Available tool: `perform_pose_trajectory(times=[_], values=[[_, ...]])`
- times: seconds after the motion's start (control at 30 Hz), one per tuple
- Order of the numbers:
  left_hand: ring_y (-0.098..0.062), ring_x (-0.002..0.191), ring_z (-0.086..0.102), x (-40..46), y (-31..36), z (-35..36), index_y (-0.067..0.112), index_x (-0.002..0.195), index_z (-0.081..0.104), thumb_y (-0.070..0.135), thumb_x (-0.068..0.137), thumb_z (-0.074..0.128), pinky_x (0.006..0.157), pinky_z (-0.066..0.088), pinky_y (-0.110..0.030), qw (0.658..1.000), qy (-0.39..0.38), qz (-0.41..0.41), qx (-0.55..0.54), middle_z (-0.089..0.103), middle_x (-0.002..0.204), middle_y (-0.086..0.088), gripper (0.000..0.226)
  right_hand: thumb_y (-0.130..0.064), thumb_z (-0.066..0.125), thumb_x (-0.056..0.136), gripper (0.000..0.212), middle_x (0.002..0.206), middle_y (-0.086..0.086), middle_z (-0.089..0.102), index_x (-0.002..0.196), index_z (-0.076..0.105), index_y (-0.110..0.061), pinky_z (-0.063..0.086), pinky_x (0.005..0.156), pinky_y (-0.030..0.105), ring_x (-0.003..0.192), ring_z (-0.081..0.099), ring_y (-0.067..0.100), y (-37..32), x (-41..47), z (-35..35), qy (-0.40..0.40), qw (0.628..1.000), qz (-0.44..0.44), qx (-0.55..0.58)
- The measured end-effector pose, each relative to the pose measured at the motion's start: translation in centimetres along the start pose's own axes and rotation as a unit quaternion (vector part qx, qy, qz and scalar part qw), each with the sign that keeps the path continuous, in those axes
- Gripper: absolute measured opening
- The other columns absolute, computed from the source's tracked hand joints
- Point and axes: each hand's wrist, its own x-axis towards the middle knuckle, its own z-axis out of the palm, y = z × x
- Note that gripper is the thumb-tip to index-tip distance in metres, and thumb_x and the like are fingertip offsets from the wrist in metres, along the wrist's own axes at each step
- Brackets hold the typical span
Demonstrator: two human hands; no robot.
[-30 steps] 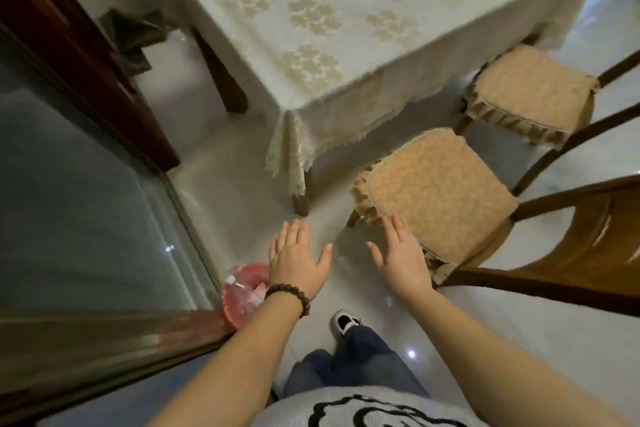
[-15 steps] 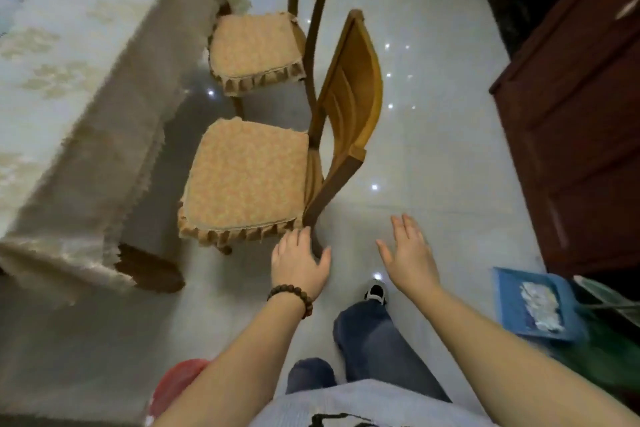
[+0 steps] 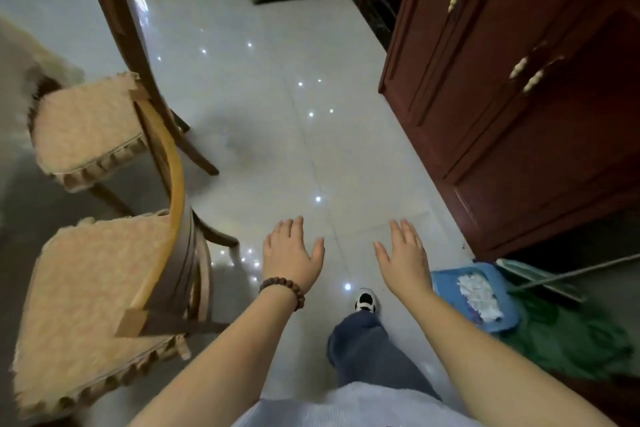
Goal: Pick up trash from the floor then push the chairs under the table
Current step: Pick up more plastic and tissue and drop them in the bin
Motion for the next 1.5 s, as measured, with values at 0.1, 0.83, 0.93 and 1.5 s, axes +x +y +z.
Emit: perform_pose_trajectory(times=[0.1,0.83,0.93,1.5], values=[[-0.023,0.140,0.024,7.1,4.4,0.5,0.016,0.145,0.028,0.049,0.093,0.039,0.116,0.019,-0.040,1.000,0.005,-0.013,0.005,0.033,0.150,-0.006,0.064,-0.038,0.039,0.097,0.059,0.157,0.010,0.013,0.147,0.020,-0.014,0.013,0.116,0.037,0.145,0.008,0.022,1.1,7.9,-3.5,-0.005,1.000,-0.020,-0.011],[-0.025,0.133,0.035,49.9,4.1,-5.9,0.016,0.144,0.030,0.050,0.091,0.042,0.110,0.030,-0.043,0.968,0.082,-0.231,-0.051,0.040,0.145,-0.007,0.063,-0.039,0.038,0.098,0.056,0.156,0.009,0.018,0.146,0.025,-0.013,0.013,0.117,0.036,0.144,0.011,0.022,-15.9,57.7,-4.9,-0.108,0.973,-0.189,-0.075],[-0.026,0.132,0.035,57.9,1.5,-9.6,0.013,0.142,0.033,0.047,0.091,0.044,0.110,0.030,-0.043,0.956,0.100,-0.267,-0.066,0.042,0.144,-0.009,0.063,-0.037,0.039,0.098,0.055,0.155,0.011,0.021,0.145,0.027,-0.012,0.014,0.116,0.036,0.144,0.013,0.023,-22.7,66.5,-4.4,-0.138,0.958,-0.228,-0.105],[-0.025,0.135,0.031,84.8,-7.6,-22.1,0.014,0.142,0.034,0.046,0.091,0.047,0.111,0.028,-0.043,0.861,0.187,-0.455,-0.132,0.038,0.146,-0.008,0.061,-0.032,0.045,0.096,0.051,0.151,0.014,0.030,0.141,0.035,-0.008,0.018,0.116,0.039,0.141,0.021,0.026,-50.6,98.5,1.3,-0.224,0.873,-0.404,-0.156]])
